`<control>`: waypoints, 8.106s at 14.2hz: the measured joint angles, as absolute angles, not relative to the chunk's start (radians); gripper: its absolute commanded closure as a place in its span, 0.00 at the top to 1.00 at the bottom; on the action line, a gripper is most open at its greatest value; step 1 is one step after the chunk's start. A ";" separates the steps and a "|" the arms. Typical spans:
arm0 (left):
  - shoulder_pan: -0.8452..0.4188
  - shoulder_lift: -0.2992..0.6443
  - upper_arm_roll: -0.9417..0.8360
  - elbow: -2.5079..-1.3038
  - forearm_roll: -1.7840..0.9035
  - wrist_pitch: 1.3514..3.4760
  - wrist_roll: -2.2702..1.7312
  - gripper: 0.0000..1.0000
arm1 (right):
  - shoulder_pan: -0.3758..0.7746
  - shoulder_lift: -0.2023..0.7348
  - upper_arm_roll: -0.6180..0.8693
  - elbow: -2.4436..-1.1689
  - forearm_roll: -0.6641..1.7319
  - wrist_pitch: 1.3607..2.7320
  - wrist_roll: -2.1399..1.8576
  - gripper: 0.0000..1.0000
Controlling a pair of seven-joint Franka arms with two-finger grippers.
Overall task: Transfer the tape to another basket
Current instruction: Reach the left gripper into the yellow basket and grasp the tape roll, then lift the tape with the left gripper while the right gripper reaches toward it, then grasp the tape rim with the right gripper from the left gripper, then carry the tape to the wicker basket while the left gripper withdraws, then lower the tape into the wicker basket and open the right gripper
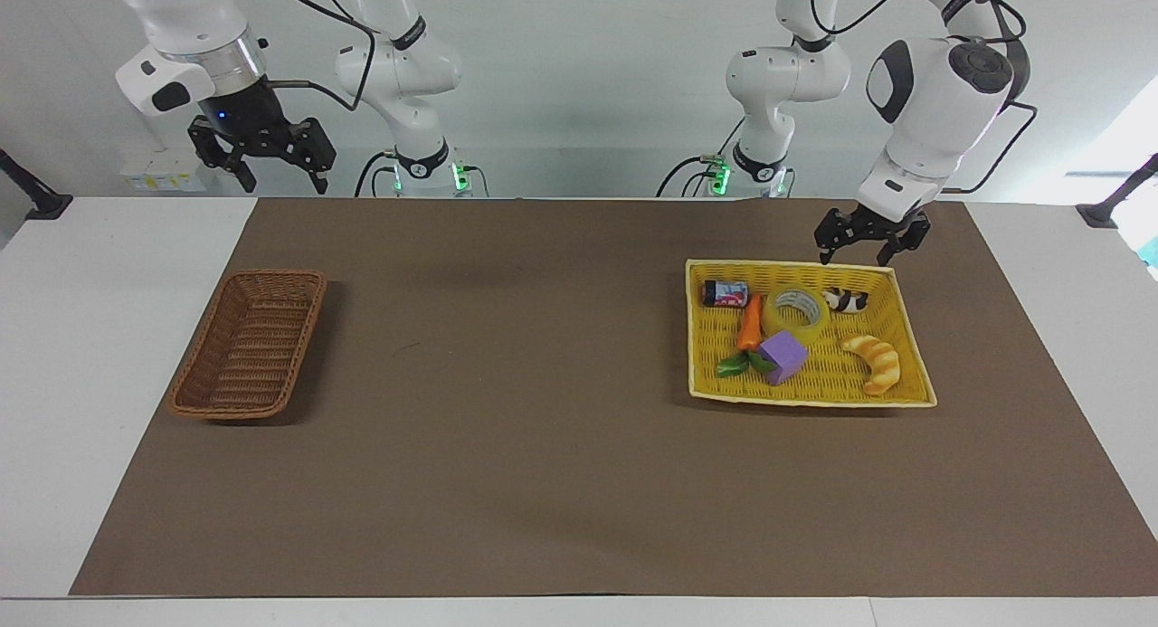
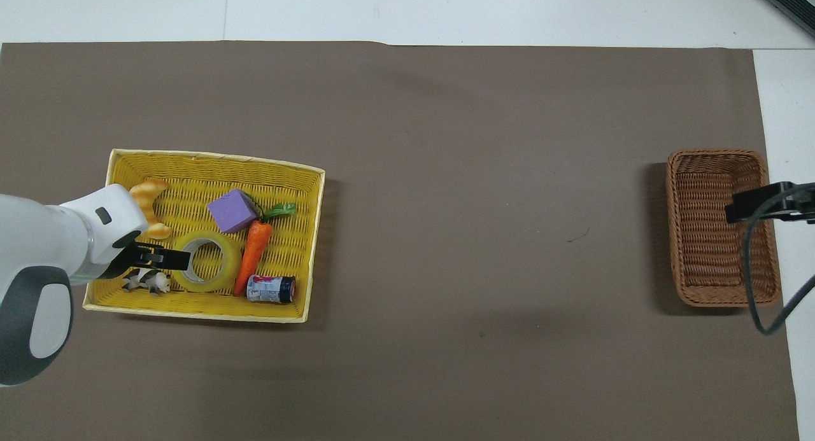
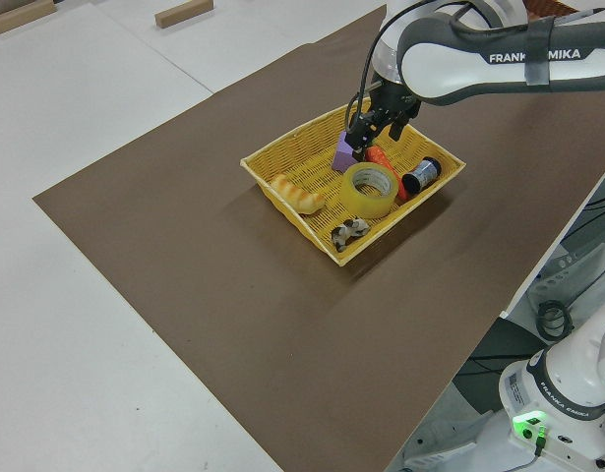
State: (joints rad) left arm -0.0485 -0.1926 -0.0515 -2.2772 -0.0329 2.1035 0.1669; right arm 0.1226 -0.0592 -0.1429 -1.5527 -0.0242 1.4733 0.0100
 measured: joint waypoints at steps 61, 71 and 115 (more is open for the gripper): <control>-0.629 -0.026 -0.085 -1.802 -0.221 2.072 -0.788 0.13 | 0.423 -0.065 -0.117 -1.938 0.848 1.944 0.142 0.00; -0.597 -0.066 -0.071 -1.747 -0.327 2.078 -0.810 1.00 | 0.234 -0.078 -0.111 -1.906 0.853 1.728 0.079 0.00; -0.002 -0.013 -0.037 -1.523 -0.027 1.458 0.081 1.00 | -0.422 0.337 -0.145 -1.860 0.558 1.925 -0.730 1.00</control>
